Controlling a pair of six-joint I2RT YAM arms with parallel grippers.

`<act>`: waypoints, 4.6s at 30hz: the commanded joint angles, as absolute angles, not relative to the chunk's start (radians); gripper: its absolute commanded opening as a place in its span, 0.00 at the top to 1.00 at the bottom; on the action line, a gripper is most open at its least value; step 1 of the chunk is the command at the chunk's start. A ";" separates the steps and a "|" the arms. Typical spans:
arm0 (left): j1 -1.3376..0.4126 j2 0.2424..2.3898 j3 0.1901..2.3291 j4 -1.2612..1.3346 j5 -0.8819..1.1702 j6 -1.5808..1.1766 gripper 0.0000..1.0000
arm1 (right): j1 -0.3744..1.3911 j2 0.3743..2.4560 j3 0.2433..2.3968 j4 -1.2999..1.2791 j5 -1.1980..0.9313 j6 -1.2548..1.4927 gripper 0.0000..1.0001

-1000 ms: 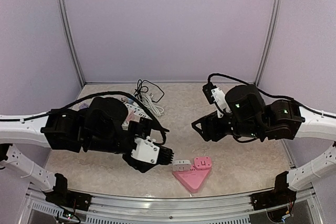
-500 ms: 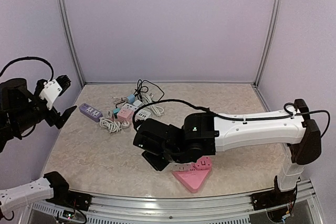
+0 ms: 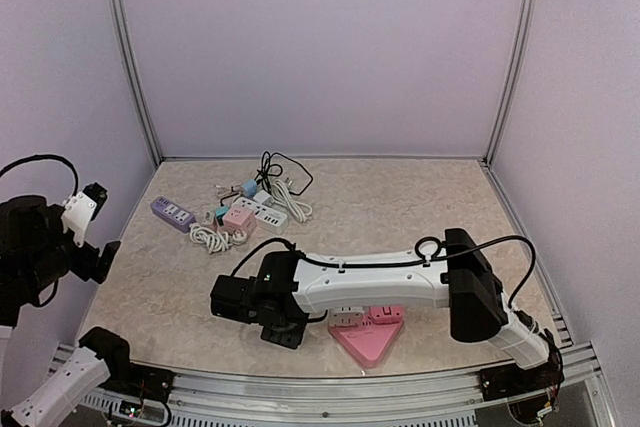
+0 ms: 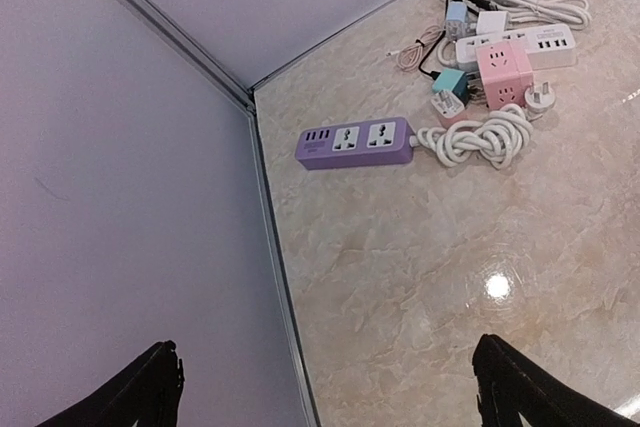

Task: Insert the plug
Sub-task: Adjust the socket at the center of the board, then move the socket to the center of the board.

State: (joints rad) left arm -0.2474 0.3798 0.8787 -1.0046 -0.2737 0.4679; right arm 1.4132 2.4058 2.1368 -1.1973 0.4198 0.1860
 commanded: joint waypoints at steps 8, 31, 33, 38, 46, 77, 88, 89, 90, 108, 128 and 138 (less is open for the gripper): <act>-0.167 0.505 0.846 -0.971 -0.140 0.375 0.01 | 1.414 2.378 1.924 -1.295 0.455 0.154 0.62; -0.161 0.568 0.869 -0.931 -0.097 0.385 0.01 | 1.279 2.109 1.310 -1.166 0.679 0.246 0.64; -0.161 0.580 0.882 -0.931 -0.096 0.389 0.01 | 1.256 2.081 1.254 -1.157 0.698 0.264 0.64; -0.161 0.620 0.907 -0.927 -0.103 0.414 0.01 | 1.216 2.015 1.166 -1.104 0.705 0.292 0.64; -0.163 0.785 0.959 -0.932 -0.099 0.444 0.02 | 1.211 1.992 1.278 -1.084 0.701 0.266 0.58; -0.177 1.771 1.253 -0.724 -0.013 1.044 0.23 | 1.210 1.815 1.414 -0.635 0.332 0.244 0.24; -0.209 1.866 1.220 -0.611 -0.036 1.026 0.41 | 1.209 1.825 1.400 -0.617 0.318 0.243 0.23; -0.214 1.872 1.217 -0.612 -0.039 1.027 0.47 | 1.208 1.825 1.398 -0.616 0.316 0.246 0.23; -0.216 1.874 1.221 -0.624 -0.038 1.026 0.54 | 1.209 1.825 1.395 -0.615 0.314 0.248 0.23; -0.433 1.483 0.866 -0.933 0.080 0.885 1.00 | 1.219 1.783 1.362 -0.510 0.200 0.365 0.25; -0.720 1.405 1.072 -0.909 0.266 0.737 0.17 | 1.235 1.708 1.304 -0.540 0.316 0.552 0.20; -0.201 1.182 1.044 -0.907 0.235 0.722 0.09 | 1.358 2.195 1.843 -0.663 0.187 0.496 0.02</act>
